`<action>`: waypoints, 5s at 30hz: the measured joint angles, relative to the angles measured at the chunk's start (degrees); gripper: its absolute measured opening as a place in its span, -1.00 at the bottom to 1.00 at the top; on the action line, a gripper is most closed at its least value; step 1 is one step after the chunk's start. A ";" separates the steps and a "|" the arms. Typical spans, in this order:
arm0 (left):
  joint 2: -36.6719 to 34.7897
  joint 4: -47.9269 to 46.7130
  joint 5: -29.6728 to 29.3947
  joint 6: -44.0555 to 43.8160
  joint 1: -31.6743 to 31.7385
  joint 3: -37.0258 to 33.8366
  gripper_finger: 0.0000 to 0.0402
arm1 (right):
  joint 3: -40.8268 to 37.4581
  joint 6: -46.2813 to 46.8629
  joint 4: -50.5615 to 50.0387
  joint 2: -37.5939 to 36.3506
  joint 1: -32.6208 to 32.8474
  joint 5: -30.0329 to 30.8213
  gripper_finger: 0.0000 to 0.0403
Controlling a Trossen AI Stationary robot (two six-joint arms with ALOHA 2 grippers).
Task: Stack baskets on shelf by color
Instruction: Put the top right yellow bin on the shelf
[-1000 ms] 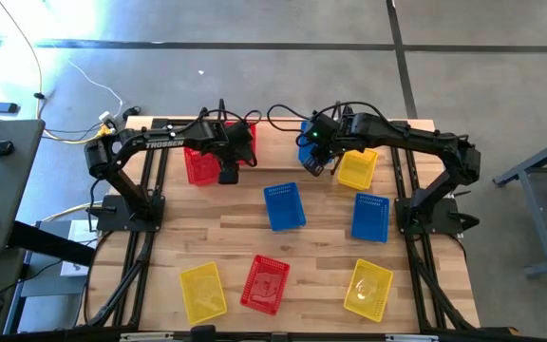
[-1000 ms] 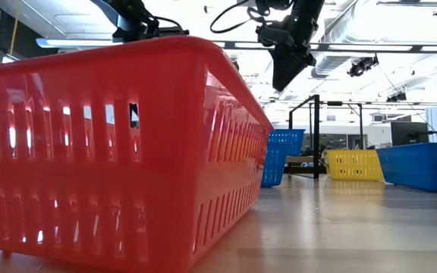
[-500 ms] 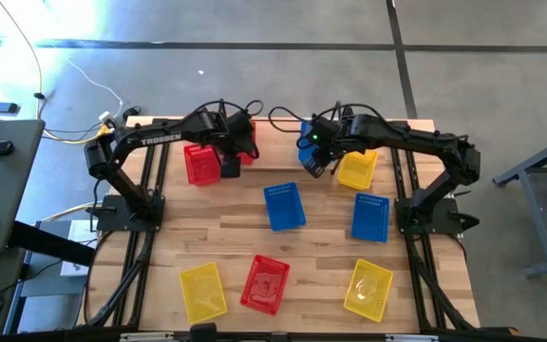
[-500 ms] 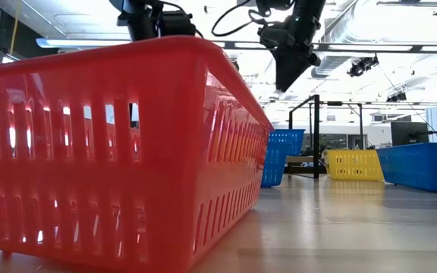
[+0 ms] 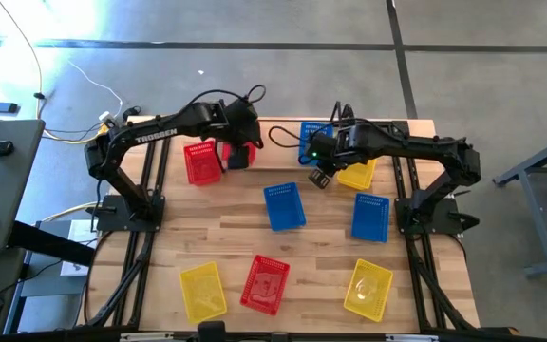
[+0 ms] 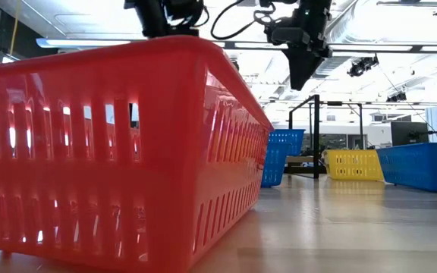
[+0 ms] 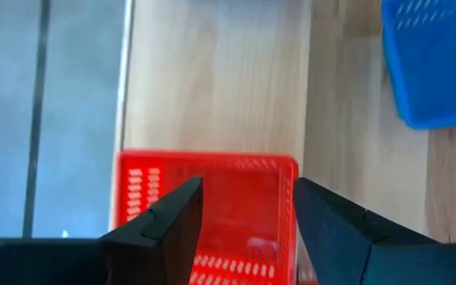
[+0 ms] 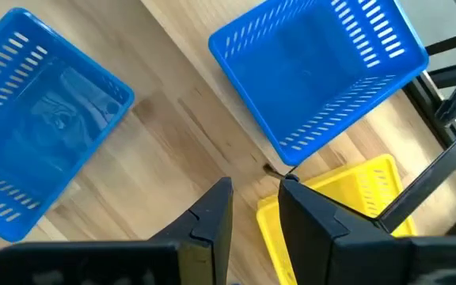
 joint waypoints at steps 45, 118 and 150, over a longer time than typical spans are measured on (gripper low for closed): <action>0.00 3.98 0.00 -9.13 -0.79 4.37 -0.07 | -43.56 -14.01 23.52 -31.58 2.94 -5.16 -0.54; 0.00 3.98 -0.02 -7.08 -0.83 4.37 -0.07 | -22.78 6.52 -0.36 -16.63 -6.30 24.11 -1.00; -5.78 -12.48 -0.04 -13.62 -0.83 4.37 -0.07 | 1.76 -39.47 31.47 -4.90 -7.79 22.97 -1.00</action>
